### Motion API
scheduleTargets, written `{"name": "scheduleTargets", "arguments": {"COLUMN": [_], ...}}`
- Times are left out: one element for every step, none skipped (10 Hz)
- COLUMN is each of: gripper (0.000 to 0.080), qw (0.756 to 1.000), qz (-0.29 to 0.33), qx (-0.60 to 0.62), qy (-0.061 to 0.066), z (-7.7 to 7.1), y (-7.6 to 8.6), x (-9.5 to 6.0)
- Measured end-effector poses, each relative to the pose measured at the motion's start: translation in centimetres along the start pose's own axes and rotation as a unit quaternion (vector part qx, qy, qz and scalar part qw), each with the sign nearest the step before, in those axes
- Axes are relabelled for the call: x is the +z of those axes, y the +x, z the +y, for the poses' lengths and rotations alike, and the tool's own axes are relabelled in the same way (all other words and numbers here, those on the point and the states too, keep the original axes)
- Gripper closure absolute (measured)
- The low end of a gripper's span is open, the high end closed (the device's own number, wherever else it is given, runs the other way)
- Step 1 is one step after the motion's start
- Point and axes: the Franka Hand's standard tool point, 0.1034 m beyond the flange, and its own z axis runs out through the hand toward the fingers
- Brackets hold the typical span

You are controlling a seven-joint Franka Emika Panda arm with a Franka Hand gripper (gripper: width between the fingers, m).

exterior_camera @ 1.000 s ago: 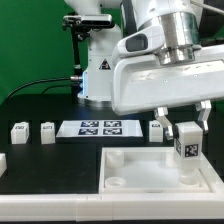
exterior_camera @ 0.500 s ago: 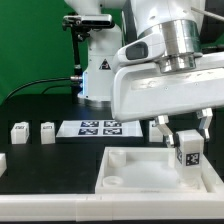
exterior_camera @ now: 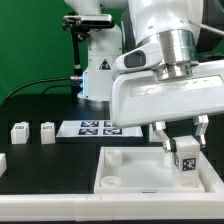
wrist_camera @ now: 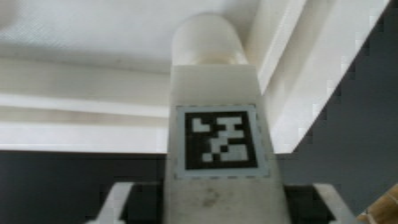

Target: Assemble one leg

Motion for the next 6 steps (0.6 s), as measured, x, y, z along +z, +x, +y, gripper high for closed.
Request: {"name": "scheduleTargets", "arguments": {"gripper": [0.0506, 0.0506, 0.0413, 0.0273, 0.0189, 0.0189], "qw": [1.0, 1.0, 1.0, 1.0, 1.0, 1.0], "qz": [0.006, 0.006, 0.006, 0.006, 0.006, 0.006], "qx": [0.0, 0.0, 0.0, 0.0, 0.0, 0.0], "qy": [-0.001, -0.001, -0.001, -0.001, -0.001, -0.001], "z": [0.06, 0.06, 0.06, 0.06, 0.06, 0.06], "y": [0.0, 0.01, 0.01, 0.01, 0.01, 0.01], "x": [-0.03, -0.03, -0.03, -0.03, -0.03, -0.03]}}
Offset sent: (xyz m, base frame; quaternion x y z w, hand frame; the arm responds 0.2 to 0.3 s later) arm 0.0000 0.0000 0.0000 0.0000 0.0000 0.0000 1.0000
